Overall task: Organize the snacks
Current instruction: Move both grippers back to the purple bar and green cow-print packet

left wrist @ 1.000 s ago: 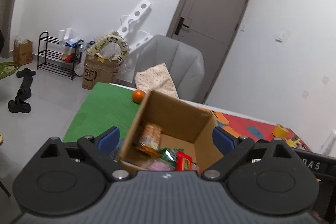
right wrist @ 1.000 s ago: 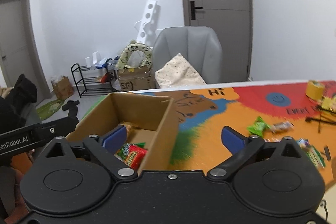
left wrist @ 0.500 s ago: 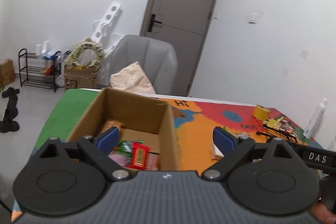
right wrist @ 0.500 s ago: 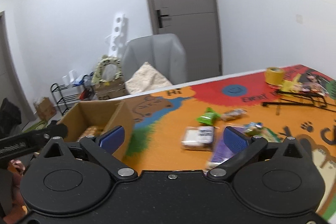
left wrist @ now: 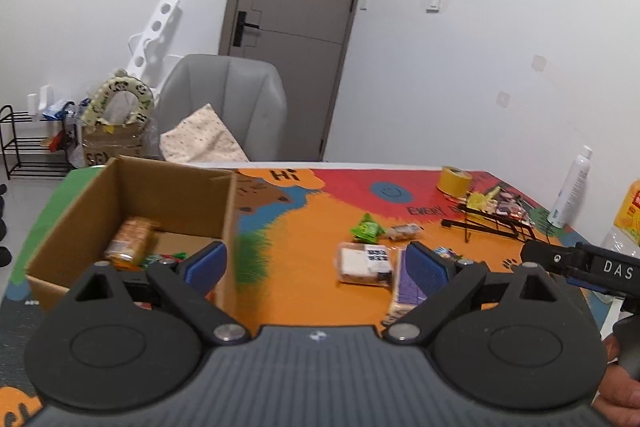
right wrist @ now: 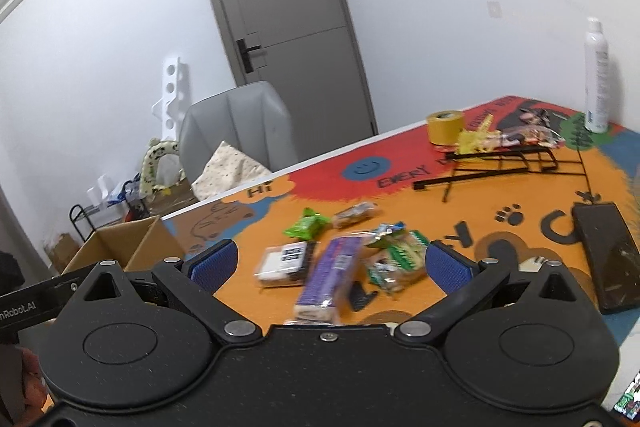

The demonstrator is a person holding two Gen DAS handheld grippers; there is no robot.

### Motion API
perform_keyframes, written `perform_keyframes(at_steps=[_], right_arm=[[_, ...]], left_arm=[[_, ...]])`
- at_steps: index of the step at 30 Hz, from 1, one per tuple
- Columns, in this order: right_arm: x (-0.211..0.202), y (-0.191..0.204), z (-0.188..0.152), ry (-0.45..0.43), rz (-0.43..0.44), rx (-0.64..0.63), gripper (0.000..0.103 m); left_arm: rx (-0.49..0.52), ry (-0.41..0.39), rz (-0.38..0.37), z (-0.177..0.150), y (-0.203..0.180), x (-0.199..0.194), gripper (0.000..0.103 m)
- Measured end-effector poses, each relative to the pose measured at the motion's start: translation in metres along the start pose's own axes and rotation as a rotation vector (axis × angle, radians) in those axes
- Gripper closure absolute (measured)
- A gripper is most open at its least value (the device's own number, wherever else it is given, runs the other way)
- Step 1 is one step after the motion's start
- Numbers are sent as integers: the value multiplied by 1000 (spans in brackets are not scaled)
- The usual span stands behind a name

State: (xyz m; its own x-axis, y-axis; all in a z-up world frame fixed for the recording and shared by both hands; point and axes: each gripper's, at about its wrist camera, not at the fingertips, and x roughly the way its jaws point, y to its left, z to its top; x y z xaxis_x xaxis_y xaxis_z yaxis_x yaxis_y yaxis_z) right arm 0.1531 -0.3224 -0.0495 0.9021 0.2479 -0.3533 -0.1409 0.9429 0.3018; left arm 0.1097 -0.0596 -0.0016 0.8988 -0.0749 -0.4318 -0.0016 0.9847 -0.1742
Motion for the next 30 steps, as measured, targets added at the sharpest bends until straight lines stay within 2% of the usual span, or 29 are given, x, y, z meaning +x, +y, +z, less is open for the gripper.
perform_keyframes(at_steps=[10,18,24,27,29,30], right_arm=[[15,-39,-10,37,-22,45,1],[34,-52,-17,72,-11,66,2],[53,-62,-22,107,-7,104,15],[63,-68,-24,129,7,133,29],[70,-70,-25,144,22,147,39],[74,-71,-25,152,27,152,41]], left_arm=[[26,40,-1,-12,-25,29,8],[50,64,-12,-18,-35,52,8],[58,96,-16,-23,-41,71,10],[65,104,-27,-24,-45,79,14],[68,115,-37,-25,-47,85,20],[67,123,-40,-25,-48,88,22]])
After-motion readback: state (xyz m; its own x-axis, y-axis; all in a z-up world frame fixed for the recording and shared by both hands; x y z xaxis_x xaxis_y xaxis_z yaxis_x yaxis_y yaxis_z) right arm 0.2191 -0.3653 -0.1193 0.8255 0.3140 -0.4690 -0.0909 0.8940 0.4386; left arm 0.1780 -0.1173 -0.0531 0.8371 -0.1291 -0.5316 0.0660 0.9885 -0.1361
